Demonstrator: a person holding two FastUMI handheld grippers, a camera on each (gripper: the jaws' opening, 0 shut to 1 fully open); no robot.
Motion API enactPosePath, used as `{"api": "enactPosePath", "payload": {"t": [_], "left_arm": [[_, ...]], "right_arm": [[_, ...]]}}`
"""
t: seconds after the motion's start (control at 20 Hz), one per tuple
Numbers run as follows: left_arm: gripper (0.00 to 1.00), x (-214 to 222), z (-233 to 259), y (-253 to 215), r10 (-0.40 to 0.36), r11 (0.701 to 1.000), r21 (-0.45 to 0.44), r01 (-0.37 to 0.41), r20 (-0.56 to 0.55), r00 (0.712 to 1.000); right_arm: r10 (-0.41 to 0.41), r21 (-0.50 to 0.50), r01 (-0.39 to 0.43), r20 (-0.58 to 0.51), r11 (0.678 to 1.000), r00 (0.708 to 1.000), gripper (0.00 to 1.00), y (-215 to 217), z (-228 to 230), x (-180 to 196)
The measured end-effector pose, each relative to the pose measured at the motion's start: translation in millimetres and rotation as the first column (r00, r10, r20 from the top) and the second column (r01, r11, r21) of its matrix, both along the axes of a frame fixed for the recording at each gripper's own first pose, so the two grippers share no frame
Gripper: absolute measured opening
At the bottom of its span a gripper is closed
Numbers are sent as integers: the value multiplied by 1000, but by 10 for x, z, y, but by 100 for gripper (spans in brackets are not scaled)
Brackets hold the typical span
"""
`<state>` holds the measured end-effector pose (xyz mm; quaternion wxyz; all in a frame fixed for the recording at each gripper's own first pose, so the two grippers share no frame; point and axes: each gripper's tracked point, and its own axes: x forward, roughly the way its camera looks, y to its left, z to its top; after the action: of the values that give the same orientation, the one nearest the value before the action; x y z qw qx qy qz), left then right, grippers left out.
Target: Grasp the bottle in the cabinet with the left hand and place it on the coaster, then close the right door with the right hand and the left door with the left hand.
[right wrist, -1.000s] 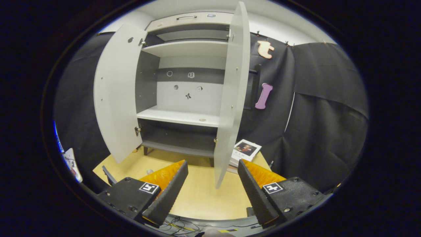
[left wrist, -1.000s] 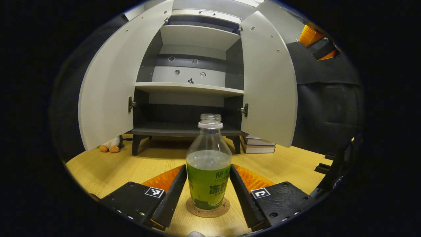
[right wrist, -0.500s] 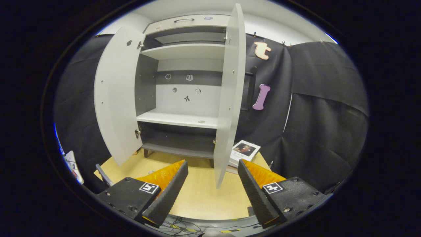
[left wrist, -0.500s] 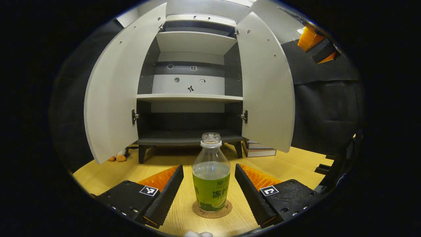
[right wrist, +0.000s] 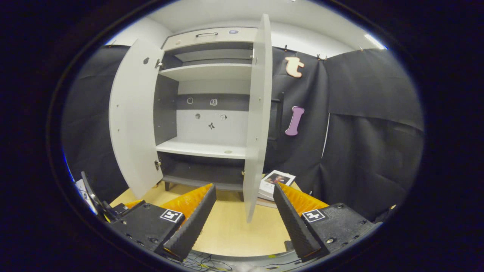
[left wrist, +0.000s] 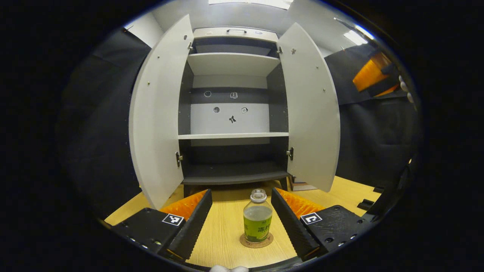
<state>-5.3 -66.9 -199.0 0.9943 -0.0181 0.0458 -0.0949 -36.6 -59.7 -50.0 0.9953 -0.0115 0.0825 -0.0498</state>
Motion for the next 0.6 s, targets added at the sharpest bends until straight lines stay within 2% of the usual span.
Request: {"api": "enactPosePath", "payload": {"t": [0.25, 0.6], "left_arm": [[96, -140, 776, 536, 93, 995, -27, -92, 45, 995], [95, -284, 1322, 897, 243, 968, 35, -247, 78, 967]], "right_arm": [[-29, -4, 30, 58, 1000, 998, 100, -372, 202, 142], [-42, 52, 36, 111, 998, 993, 100, -1258, 627, 746]]}}
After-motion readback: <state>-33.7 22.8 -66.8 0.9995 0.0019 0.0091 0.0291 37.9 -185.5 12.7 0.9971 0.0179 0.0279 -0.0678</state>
